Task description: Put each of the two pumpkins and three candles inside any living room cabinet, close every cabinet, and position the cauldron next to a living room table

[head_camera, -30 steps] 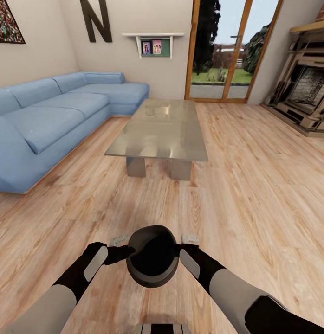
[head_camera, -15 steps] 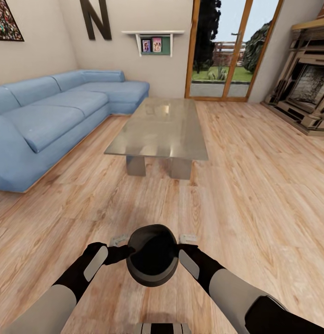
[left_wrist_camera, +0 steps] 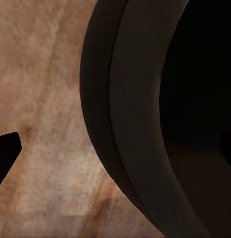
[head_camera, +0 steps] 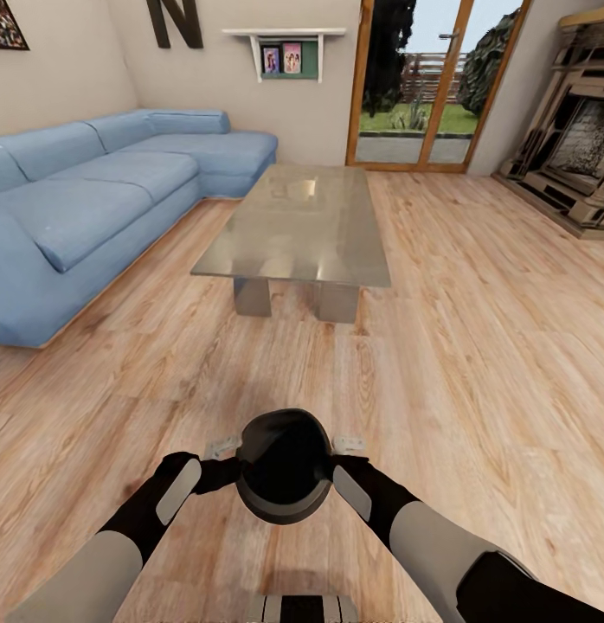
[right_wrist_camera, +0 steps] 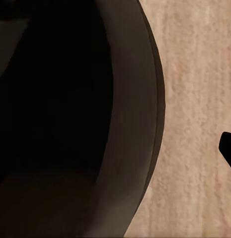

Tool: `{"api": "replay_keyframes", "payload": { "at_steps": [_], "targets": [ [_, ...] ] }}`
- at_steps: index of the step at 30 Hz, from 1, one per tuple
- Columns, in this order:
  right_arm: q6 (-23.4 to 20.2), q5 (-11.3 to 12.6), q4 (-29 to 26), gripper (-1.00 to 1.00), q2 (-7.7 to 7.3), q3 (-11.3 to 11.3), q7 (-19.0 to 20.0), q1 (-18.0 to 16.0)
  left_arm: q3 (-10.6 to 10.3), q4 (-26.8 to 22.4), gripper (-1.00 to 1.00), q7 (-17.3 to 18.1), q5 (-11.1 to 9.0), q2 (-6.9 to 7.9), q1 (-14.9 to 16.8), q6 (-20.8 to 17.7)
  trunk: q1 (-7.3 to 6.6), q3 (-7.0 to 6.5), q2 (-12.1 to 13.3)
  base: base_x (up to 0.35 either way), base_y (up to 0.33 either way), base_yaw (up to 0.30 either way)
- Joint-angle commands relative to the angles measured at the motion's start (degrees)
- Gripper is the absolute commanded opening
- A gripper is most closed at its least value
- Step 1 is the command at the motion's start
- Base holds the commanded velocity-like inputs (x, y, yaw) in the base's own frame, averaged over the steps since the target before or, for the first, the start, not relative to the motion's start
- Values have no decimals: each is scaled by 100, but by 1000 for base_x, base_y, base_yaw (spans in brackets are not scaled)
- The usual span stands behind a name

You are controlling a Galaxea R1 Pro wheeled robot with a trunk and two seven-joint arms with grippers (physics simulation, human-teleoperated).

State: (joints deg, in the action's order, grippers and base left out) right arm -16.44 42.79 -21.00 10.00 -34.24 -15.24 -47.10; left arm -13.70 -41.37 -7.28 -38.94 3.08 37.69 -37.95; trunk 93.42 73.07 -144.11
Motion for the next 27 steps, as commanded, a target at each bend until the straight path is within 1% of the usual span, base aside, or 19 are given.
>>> {"api": "replay_keyframes", "payload": {
  "at_steps": [1, 3, 10, 16, 27],
  "targets": [
    [-18, 28, -6, 100, 0, -30, -41, -6, -29, -11, 100, -54, -62, 8, 2, -11, 1, 27, -4, 0, 0, 0],
    [-18, 28, -8, 100, 0, -30, -41, -7, -29, -11, 100, -54, -62, 8, 2, -11, 6, 72, -6, 0, 0, 0],
    [-10, 28, -8, 100, 0, -31, -41, -7, -27, -11, 100, -54, -62, 8, 2, -11, 6, 72, -6, 0, 0, 0],
    [-9, 28, -9, 100, 0, -30, -41, -7, -27, -11, 100, -54, -62, 8, 2, -11, 22, 205, -14, 0, 0, 0],
    [-9, 28, -9, 100, 0, -29, -41, -4, -27, -11, 100, -54, -62, 8, 2, -11, 22, 205, -14, 0, 0, 0]
  ]
}}
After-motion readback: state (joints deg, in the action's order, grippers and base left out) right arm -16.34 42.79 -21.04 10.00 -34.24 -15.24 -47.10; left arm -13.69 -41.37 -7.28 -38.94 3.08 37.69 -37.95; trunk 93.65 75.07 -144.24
